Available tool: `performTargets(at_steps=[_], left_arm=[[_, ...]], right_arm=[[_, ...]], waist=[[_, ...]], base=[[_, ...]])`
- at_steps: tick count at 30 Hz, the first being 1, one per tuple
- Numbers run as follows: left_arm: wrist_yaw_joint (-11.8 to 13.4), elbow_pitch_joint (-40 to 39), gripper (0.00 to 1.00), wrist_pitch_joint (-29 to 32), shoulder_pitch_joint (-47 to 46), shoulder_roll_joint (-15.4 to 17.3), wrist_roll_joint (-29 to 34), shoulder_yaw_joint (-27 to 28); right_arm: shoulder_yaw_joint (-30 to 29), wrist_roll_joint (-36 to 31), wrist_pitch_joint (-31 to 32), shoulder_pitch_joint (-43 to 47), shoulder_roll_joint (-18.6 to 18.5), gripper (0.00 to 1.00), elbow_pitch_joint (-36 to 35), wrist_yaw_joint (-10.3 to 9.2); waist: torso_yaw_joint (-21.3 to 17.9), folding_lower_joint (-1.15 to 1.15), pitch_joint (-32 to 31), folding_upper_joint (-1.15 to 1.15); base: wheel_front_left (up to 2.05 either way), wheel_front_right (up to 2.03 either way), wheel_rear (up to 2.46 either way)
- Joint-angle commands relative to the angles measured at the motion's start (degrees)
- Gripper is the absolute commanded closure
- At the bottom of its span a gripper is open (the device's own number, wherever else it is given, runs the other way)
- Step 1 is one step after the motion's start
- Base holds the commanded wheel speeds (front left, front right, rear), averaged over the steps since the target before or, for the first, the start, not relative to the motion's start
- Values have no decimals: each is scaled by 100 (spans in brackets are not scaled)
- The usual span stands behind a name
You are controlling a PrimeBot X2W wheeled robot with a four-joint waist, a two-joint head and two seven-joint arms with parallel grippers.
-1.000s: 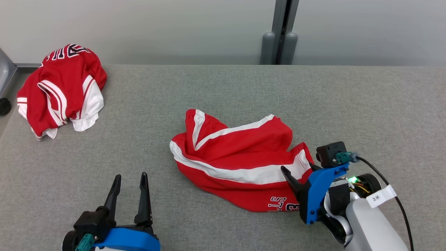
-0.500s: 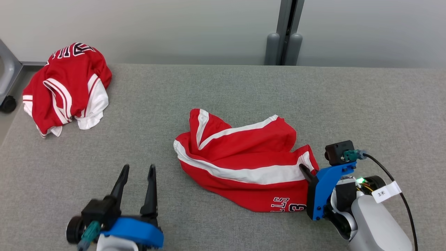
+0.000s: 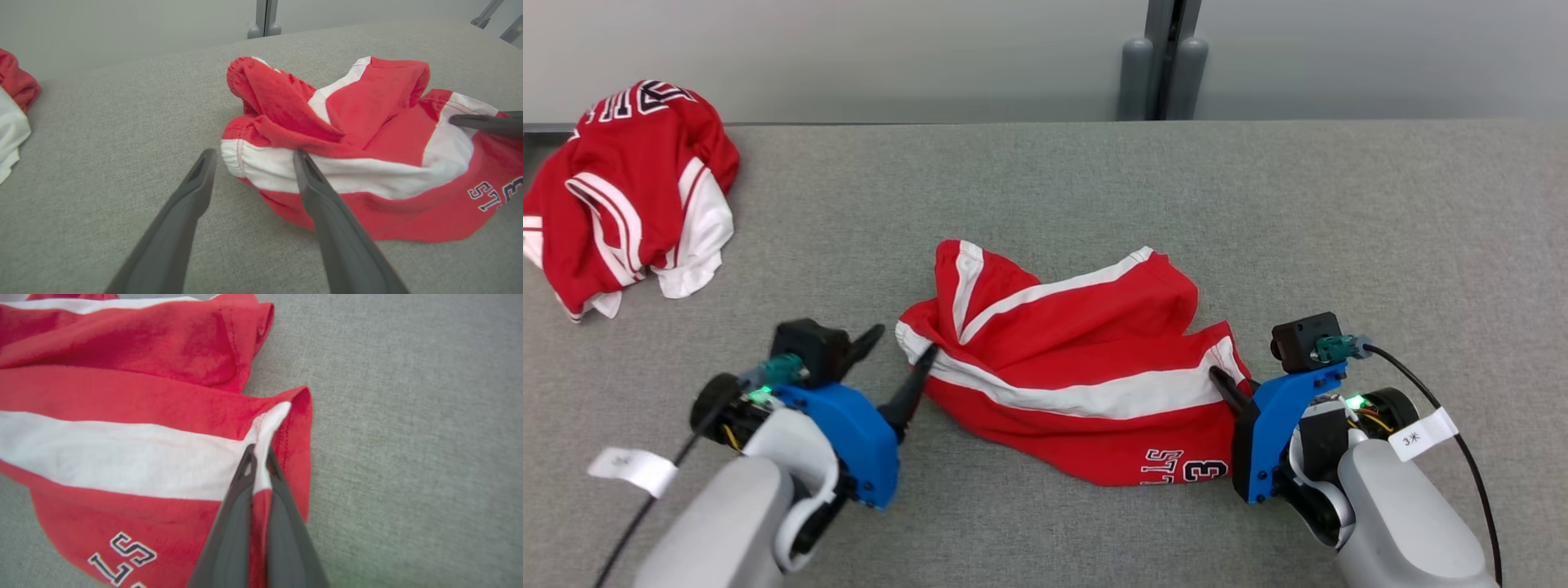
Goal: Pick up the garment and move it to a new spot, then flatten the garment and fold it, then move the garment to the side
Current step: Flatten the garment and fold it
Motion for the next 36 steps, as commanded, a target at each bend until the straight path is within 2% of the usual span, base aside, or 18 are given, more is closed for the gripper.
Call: performTargets(at_steps=[1, 10, 14, 15, 16, 18, 22, 23, 24, 27, 28, 36], left_arm=[[-5, -6, 0, 17, -138, 115, -112, -48], [-5, -25, 0, 297, -690, 710, -1688, -819], [-5, -101, 0, 280, -841, 885, -2142, -1116], [-6, -133, 5, 287, -871, 937, -2237, -1196], [-6, -178, 21, 308, -902, 990, -2334, -1286], [-6, -282, 45, 319, -965, 1108, -2478, -1453], [-6, -418, 55, 284, -1049, 1302, -2666, -1776], [-6, -435, 63, 262, -1078, 1334, -2694, -1838], [-6, -443, 76, 220, -1098, 1360, -2727, -1887], [-6, -460, 96, 110, -1175, 1433, -2803, -2035], [-6, -470, 100, 33, -1199, 1463, -2796, -2066], [-6, -750, 100, -967, -1106, 1675, -3059, -1878]], right_arm=[[32, 41, -30, -99, -55, 100, -17, 1], [283, 247, -75, -255, -214, 100, -100, 1], [332, 307, -103, -298, -268, 100, -103, 1], [338, 317, -120, -301, -277, 100, -99, 1], [344, 321, -124, -300, -286, 100, -92, 1], [355, 349, -131, -307, -298, 100, -72, 0], [357, 374, -168, -319, -306, 100, -27, 0], [354, 381, -180, -321, -305, 100, -18, 0], [352, 385, -183, -324, -304, 100, -12, 0], [346, 391, -232, -347, -287, 100, -2, 0], [347, 391, -240, -357, -279, 100, 3, 0], [218, 564, -637, -351, -314, 100, -259, 1]], waist=[[-16, 0, 30, 0], [-194, 0, 315, 0], [-242, 0, 390, 0], [-249, 0, 399, 0], [-256, 0, 408, 0], [-265, 0, 418, 0], [-269, 0, 411, 0], [-268, 0, 408, 0], [-268, 0, 406, 0], [-269, 0, 403, 0], [-271, 0, 400, 0], [-294, 0, 214, 0]], base=[[0, 0, 0], [0, 0, 0], [0, 0, 0], [0, 0, 0], [0, 0, 0], [0, 0, 0], [0, 0, 0], [0, 0, 0], [0, 0, 0], [0, 0, 0], [0, 0, 0], [0, 0, 0]])
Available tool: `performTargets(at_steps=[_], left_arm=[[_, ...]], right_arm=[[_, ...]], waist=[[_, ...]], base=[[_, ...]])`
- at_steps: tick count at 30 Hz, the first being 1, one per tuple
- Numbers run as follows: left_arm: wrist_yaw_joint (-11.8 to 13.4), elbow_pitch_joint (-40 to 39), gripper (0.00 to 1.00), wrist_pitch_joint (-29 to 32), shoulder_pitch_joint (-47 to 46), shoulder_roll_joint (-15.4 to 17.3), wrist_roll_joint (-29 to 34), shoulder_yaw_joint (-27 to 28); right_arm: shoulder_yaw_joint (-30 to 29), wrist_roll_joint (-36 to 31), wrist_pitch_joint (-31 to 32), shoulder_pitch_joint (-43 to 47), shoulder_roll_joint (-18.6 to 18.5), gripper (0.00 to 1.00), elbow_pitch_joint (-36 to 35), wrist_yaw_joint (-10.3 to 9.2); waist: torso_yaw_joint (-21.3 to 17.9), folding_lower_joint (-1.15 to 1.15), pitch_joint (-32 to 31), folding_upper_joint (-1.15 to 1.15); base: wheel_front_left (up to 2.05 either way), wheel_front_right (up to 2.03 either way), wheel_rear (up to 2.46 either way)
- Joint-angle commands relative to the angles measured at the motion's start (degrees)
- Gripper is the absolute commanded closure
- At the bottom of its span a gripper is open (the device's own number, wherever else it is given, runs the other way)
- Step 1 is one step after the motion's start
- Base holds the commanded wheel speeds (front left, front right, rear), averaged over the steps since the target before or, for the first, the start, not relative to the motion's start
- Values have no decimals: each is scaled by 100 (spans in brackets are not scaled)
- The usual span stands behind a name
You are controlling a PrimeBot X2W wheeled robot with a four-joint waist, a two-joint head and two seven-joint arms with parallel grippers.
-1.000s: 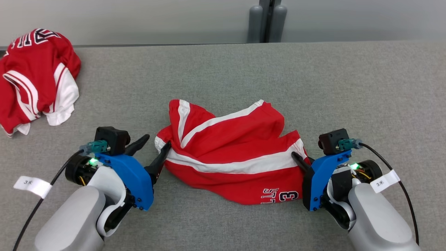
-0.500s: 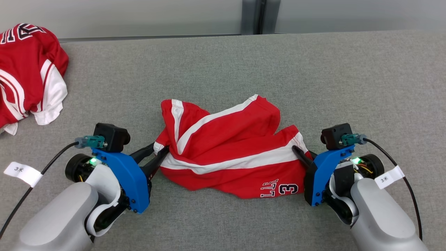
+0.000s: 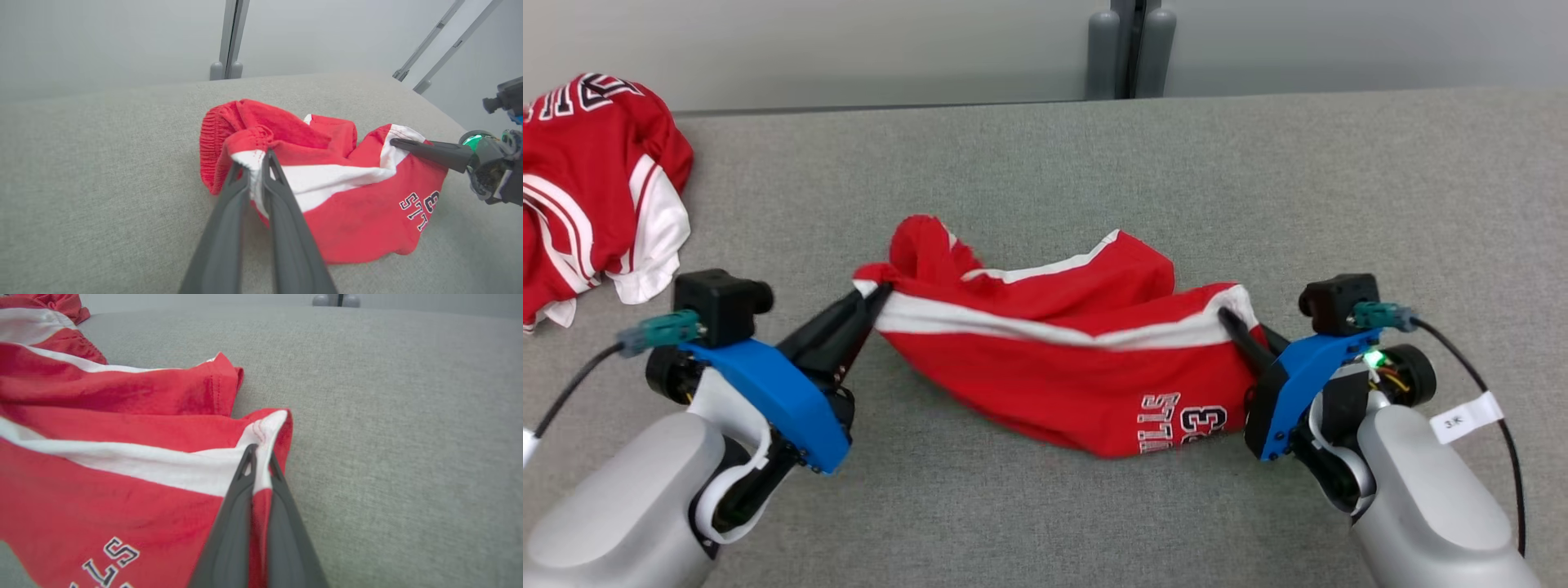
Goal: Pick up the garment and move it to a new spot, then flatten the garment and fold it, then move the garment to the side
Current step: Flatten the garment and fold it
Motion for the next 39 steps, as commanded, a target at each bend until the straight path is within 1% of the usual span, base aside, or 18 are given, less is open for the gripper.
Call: performTargets(at_steps=[1, 5, 7, 12, 18, 20, 23, 26, 30, 34, 36, 39], left_arm=[[-4, -94, 100, -163, 60, 88, -54, 97], [7, -489, 100, -561, 157, 291, -109, 307], [68, -766, 100, -687, 167, 416, -98, 416], [380, -1721, 100, -817, 56, 791, 31, 722], [776, -2995, 100, -588, -268, 1252, 66, 1102], [874, -3309, 100, -418, -406, 1363, -6, 1214], [986, -3557, 100, -161, -648, 1458, -120, 1337], [996, -3467, 100, 52, -915, 1410, -198, 1377], [953, -3045, 100, 253, -1318, 1196, -202, 1345], [838, -2446, 100, 246, -1916, 854, -58, 1362], [725, -2210, 100, 133, -2279, 664, 112, 1382], [650, -2005, 100, -92, -2680, 310, 206, 1437]], right_arm=[[-37, 63, -79, -36, -66, 100, -122, 1], [-143, 214, -246, 106, -187, 100, -657, 1], [-224, 242, -291, 185, -275, 100, -1020, 1], [-546, 310, -254, 405, -411, 100, -2208, 1], [-1004, 94, 144, 633, -489, 100, -3844, 1], [-1090, 122, 368, 665, -435, 100, -4320, 1], [-1118, 134, 739, 621, -431, 100, -4796, 1], [-1124, 58, 981, 435, -459, 100, -4879, 1], [-1028, 51, 1061, -7, -410, 100, -4400, 1], [-1018, -89, 774, -864, -361, 100, -3742, 1], [-1062, -254, 530, -1315, -320, 100, -3474, 1], [-1167, -425, 199, -1845, -176, 100, -3244, 1]], waist=[[-19, 0, -77, 0], [-28, 0, -327, 0], [-40, 0, -475, 0], [-105, 0, -829, 0], [-224, 0, -1051, 0], [-269, 0, -1037, 0], [-338, 0, -922, 0], [-417, 0, -705, 0], [-566, 0, -289, 0], [-748, 0, 109, 0], [-836, 0, 245, 0], [-931, 0, 395, 0]], base=[[0, 0, 0], [0, 0, 0], [0, 0, 0], [0, 0, 0], [0, 0, 0], [0, 0, 0], [0, 0, 0], [0, 0, 0], [0, 0, 0], [0, 0, 0], [0, 0, 0], [0, 0, 0]])
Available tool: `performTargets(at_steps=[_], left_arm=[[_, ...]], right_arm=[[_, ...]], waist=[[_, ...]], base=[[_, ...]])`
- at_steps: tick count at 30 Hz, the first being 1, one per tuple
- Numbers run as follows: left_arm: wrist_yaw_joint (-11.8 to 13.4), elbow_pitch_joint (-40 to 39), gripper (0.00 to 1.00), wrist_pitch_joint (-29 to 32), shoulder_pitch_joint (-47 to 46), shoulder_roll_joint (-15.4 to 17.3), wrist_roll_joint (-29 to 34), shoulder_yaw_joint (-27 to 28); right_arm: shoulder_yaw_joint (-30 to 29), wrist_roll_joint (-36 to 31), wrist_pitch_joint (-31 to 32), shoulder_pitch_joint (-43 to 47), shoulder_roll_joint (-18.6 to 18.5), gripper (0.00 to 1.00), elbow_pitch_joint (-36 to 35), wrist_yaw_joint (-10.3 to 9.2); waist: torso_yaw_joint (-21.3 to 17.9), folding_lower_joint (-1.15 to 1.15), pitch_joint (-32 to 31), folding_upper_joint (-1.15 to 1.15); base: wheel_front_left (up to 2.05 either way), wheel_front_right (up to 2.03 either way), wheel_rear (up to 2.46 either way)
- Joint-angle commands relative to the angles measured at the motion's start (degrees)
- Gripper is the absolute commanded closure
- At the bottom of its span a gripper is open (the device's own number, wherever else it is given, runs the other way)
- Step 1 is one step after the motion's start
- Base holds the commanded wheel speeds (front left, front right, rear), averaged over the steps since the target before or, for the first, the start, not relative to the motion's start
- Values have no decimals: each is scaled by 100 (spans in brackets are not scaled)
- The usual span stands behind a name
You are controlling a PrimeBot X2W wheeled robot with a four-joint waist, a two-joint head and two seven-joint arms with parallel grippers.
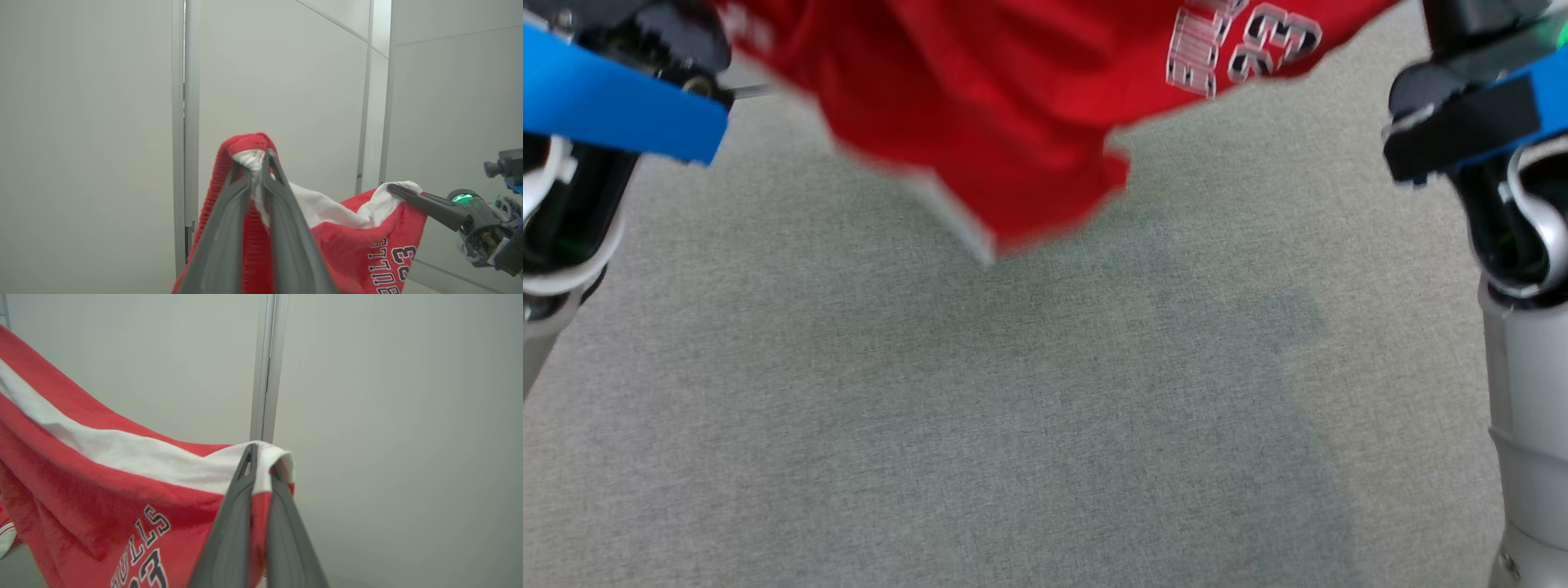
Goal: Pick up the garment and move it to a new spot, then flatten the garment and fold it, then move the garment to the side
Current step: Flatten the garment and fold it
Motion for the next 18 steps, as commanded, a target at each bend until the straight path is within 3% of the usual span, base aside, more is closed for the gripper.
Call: performTargets(at_steps=[1, 6, 18], left_arm=[[-36, 81, 100, -140, -166, -169, 79, 12], [-141, 313, 100, -263, 21, -440, 142, -227], [-309, 1322, 100, -1070, 1869, -923, 56, -973]], right_arm=[[-59, -67, -169, -206, 100, 100, 85, 1], [-122, -243, -430, -148, 244, 100, 255, 1], [344, -11, -1062, 1726, 390, 100, 1454, 1]], waist=[[-35, -2, 58, 0], [-101, -2, 143, 0], [-84, -2, 158, 0]], base=[[0, 0, 0], [0, 0, 0], [0, 0, 0]])
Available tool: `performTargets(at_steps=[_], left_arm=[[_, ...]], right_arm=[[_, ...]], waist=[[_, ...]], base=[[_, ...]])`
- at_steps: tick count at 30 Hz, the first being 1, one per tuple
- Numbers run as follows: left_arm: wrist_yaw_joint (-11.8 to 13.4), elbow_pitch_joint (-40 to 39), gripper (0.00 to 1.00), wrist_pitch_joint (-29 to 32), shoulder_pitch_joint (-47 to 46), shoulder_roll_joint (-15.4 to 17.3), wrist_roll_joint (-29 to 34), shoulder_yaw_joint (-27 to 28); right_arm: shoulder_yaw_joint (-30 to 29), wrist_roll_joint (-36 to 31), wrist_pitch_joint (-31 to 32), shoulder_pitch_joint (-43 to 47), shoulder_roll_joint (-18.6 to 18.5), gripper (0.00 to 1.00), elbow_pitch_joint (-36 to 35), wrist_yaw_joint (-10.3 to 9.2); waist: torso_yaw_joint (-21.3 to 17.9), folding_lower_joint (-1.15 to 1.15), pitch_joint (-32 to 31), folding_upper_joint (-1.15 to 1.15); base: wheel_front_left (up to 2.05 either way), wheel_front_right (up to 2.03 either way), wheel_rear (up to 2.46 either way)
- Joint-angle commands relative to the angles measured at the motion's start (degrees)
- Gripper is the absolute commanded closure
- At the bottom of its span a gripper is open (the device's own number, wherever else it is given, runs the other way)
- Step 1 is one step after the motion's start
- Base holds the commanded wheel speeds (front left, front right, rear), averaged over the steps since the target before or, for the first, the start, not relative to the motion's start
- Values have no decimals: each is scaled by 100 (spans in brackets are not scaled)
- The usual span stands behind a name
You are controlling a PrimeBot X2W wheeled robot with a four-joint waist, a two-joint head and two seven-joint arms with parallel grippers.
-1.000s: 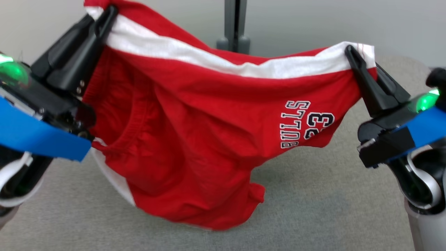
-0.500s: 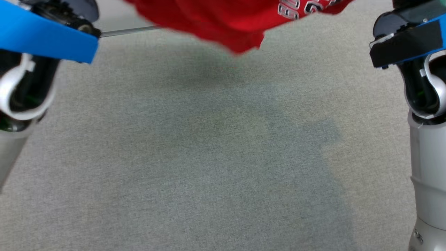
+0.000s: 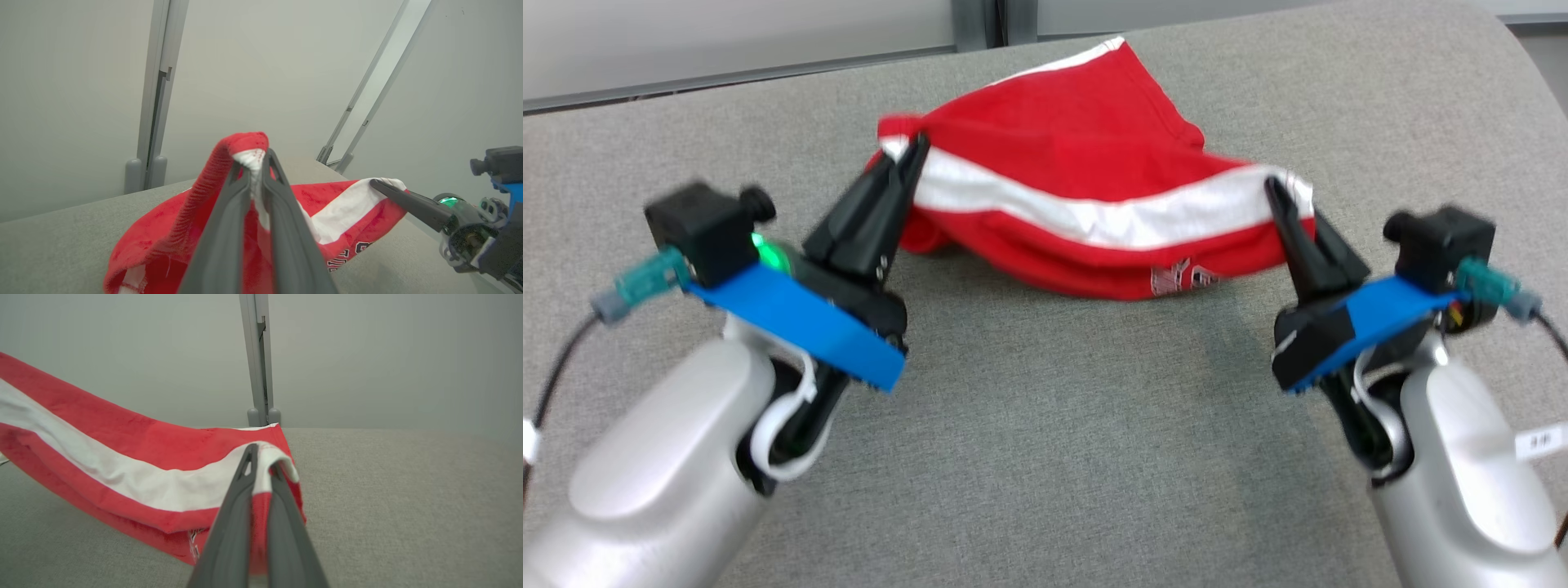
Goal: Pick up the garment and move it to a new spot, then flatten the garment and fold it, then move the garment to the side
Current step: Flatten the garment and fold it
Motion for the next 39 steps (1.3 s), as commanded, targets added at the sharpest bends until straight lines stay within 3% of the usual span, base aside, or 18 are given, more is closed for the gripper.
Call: performTargets(at_steps=[1, 5, 9, 16, 23, 27, 31, 39], left_arm=[[0, 15, 100, -86, 132, -29, -7, 28], [94, -59, 100, -281, 793, -107, 119, 120], [272, -443, 100, -325, 1579, -206, 295, 548], [437, -1490, 100, -324, 3203, -483, 748, 1460], [509, -2093, 100, -326, 4196, -483, 948, 1644], [544, -1956, 100, -132, 4298, -600, 795, 1472], [508, -1692, 100, 5, 4042, -945, 389, 1475], [709, -689, 100, 233, 3021, -1512, 174, 1617]], right_arm=[[-15, 57, -96, 150, 27, 100, 25, 1], [-86, 88, -371, 709, 115, 100, 0, 1], [-245, -7, -498, 1310, 183, 100, -360, 1], [-625, -74, -234, 2526, 325, 100, -1586, 1], [-978, -181, 263, 3512, 431, 100, -2842, 1], [-1061, -369, 580, 3485, 445, 100, -2898, 1], [-1150, -397, 754, 3127, 443, 100, -2687, 1], [-1073, -246, 1321, 1522, -71, 100, -1766, 1]], waist=[[0, -1, -29, 0], [0, -1, -175, 0], [-11, -1, -385, 0], [-28, -1, -765, 0], [85, -1, -829, 0], [294, -1, -653, 0], [546, -1, -398, 0], [975, -1, 187, 0]], base=[[0, 0, 0], [0, 0, 0], [0, 0, 0], [0, 0, 0], [0, 0, 0], [0, 0, 0], [0, 0, 0], [0, 0, 0]])
